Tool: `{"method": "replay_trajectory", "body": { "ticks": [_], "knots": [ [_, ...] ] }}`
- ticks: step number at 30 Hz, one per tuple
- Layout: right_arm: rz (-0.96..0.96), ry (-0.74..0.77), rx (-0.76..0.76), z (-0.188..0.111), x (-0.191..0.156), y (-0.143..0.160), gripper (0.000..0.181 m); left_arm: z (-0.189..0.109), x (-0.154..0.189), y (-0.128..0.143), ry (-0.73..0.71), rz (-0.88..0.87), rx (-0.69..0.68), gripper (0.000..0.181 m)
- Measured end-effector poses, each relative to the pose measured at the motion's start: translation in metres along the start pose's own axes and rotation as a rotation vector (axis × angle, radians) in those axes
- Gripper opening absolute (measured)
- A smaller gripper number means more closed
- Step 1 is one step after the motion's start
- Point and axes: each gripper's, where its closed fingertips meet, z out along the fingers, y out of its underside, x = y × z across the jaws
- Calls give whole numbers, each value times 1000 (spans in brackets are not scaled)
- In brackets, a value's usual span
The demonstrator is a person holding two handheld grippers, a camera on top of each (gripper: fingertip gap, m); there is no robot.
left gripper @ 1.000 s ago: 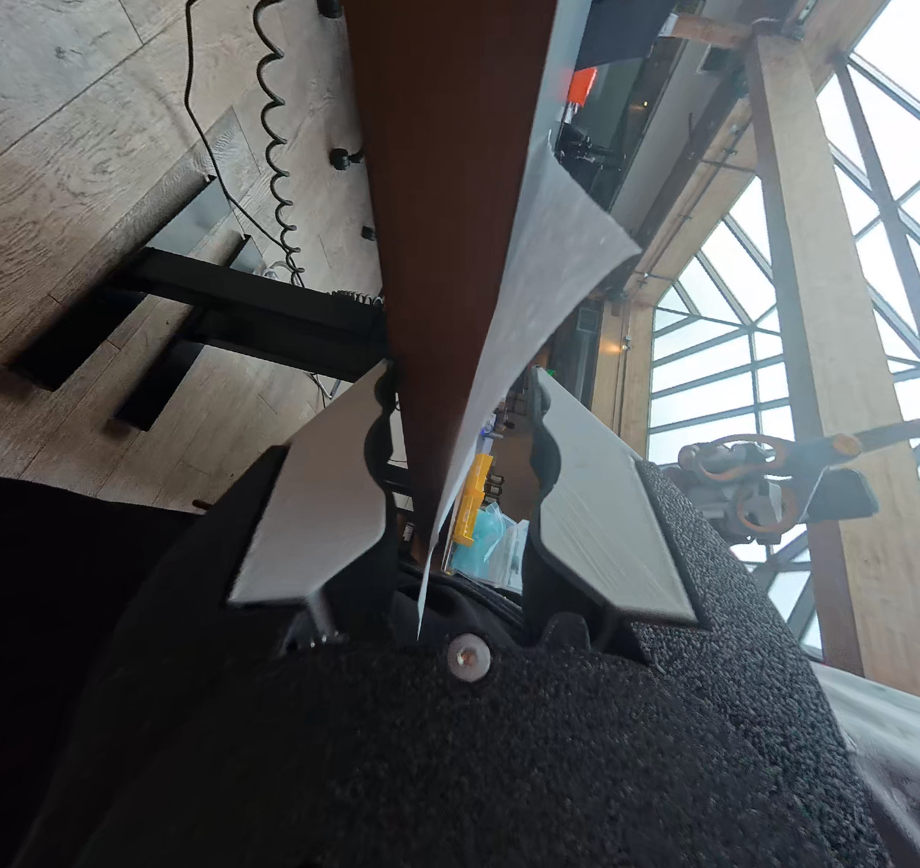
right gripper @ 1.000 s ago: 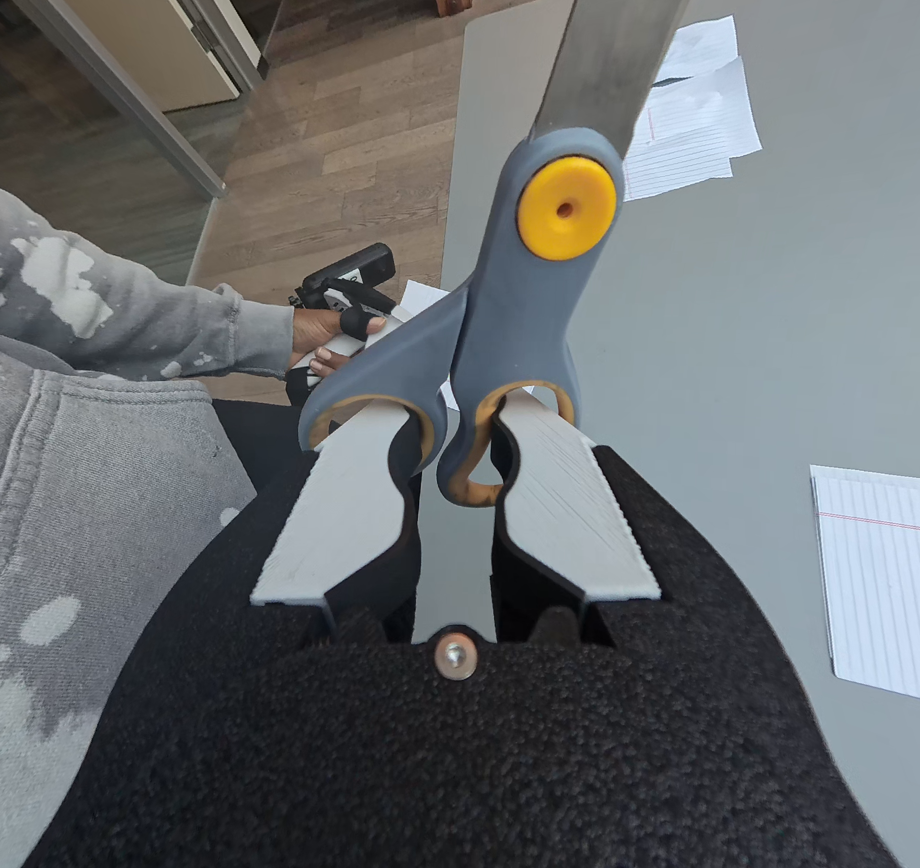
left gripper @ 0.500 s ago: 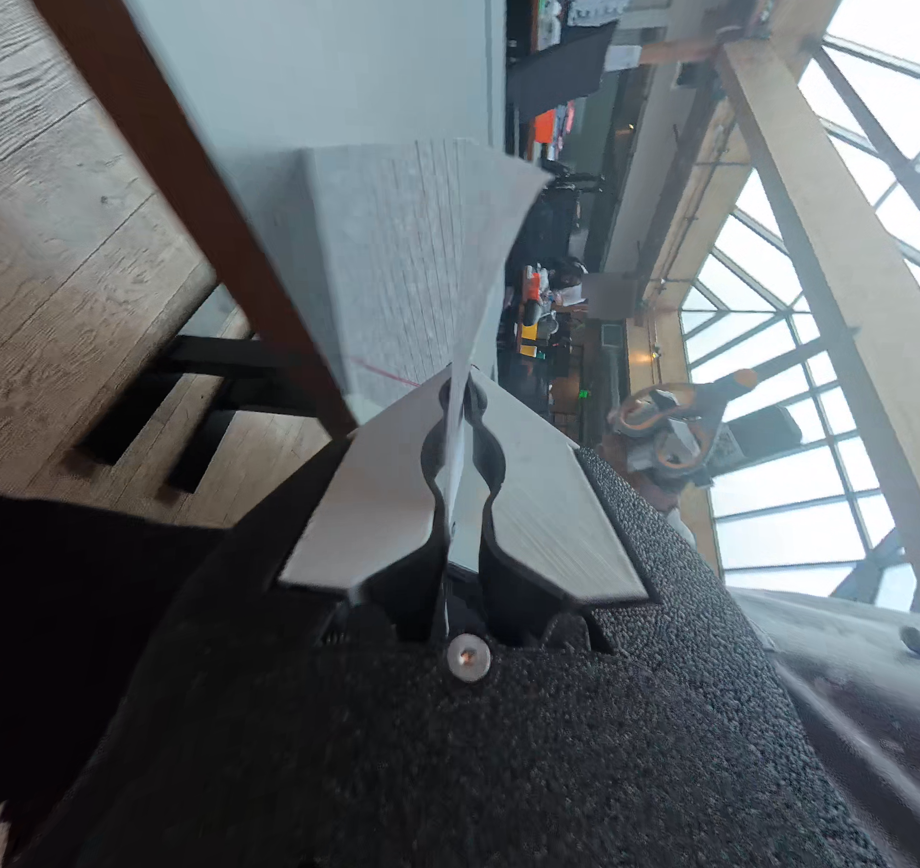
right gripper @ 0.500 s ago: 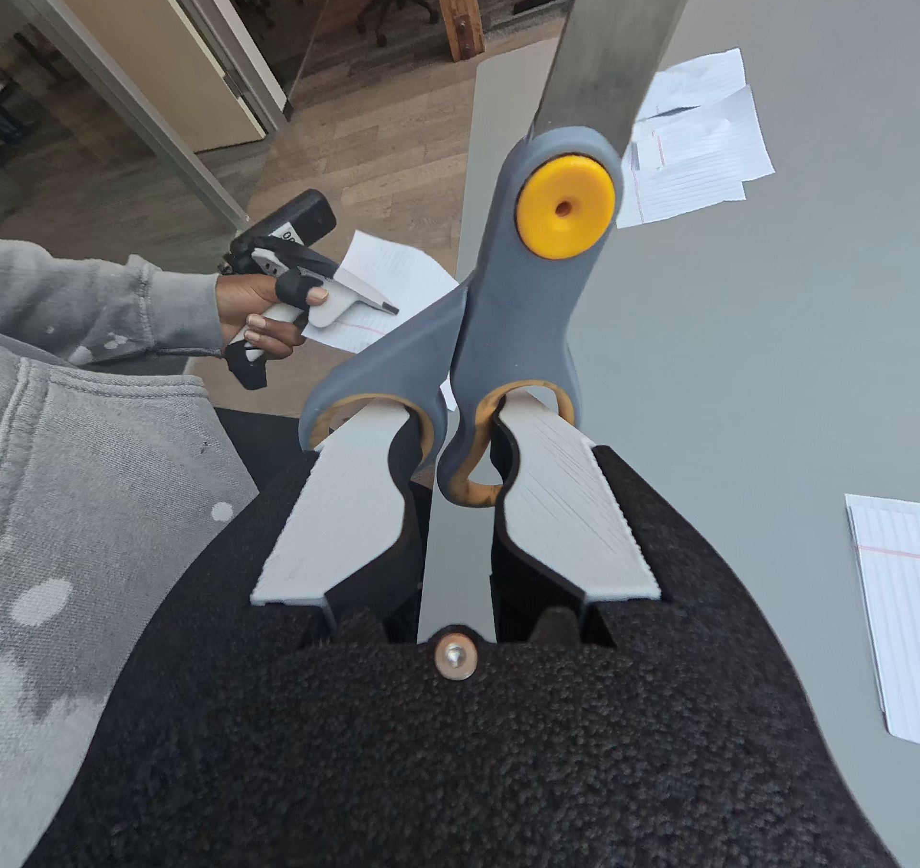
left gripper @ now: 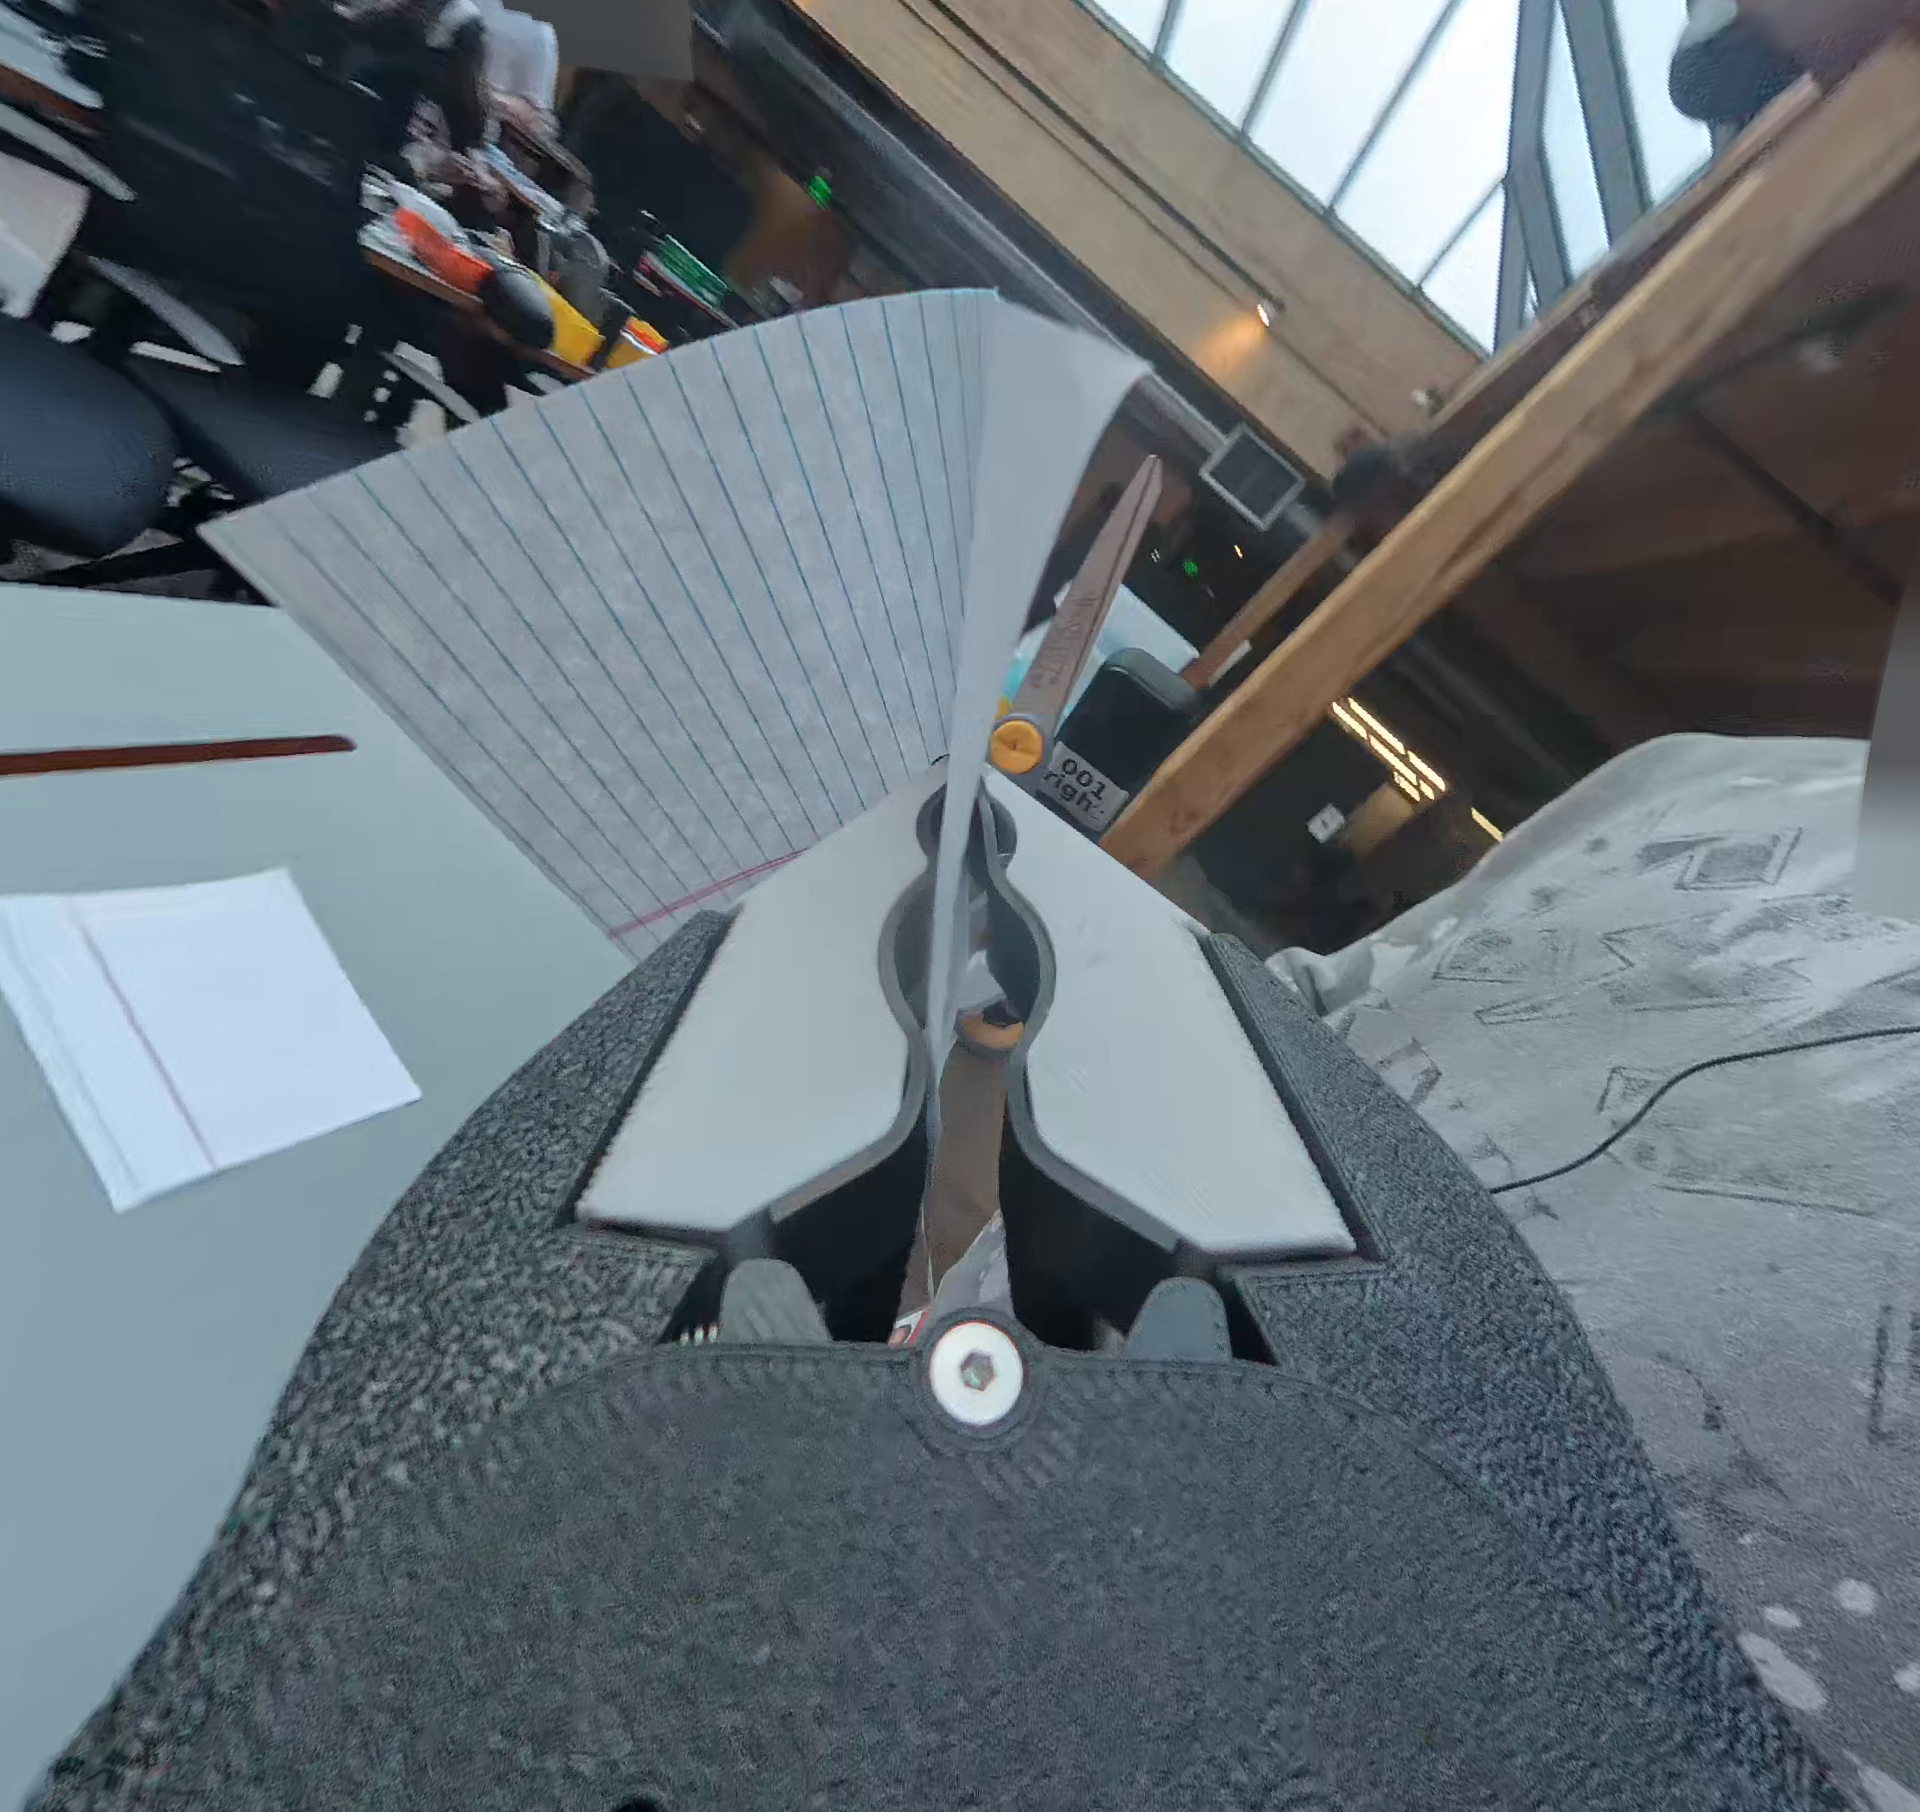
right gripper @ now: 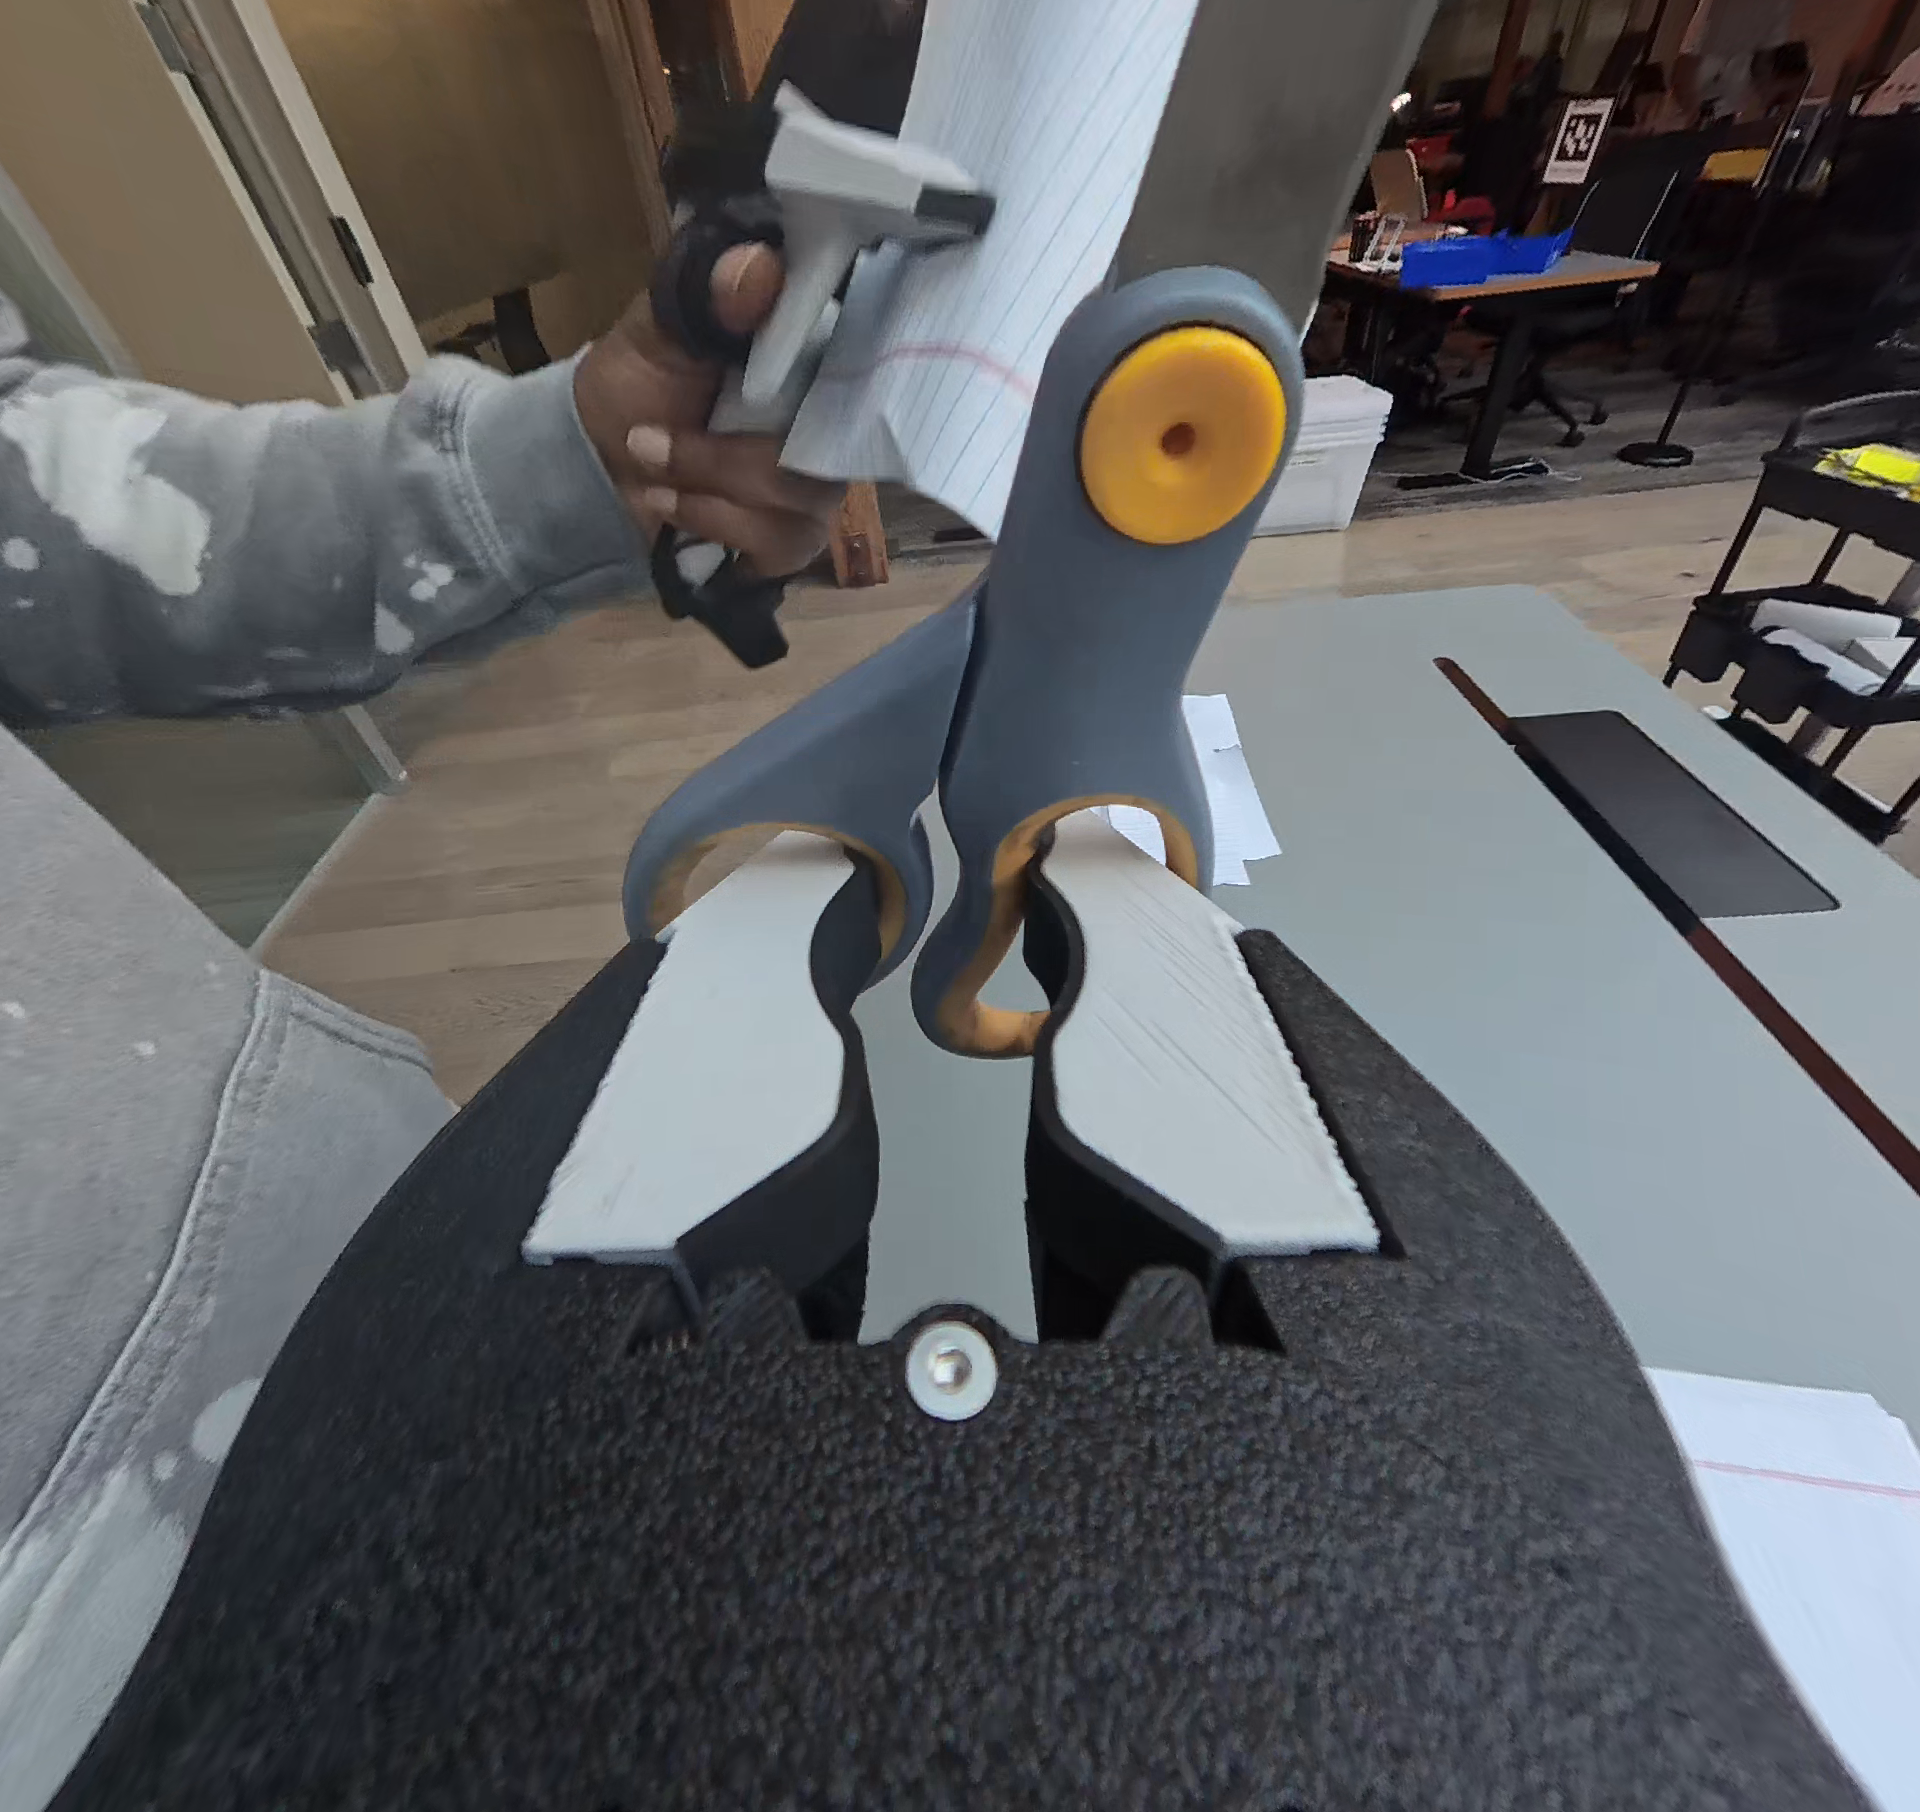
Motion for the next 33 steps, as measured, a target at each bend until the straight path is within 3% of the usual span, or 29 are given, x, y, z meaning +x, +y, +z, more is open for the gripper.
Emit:
{"method": "replay_trajectory", "body": {
  "ticks": [7,13,21,33],
  "knots": [
    [-58,22,-22,-31,-12,-21,21,93,80,-63,177,360,-288,0],
    [-27,108,96,-45,-5,-49,22,140,123,-101,243,547,-386,0],
    [-17,259,110,-51,15,-64,24,155,140,-115,328,611,-473,0],
    [-17,315,67,-32,9,-77,29,145,158,-126,399,649,-475,0]
  ]
}}
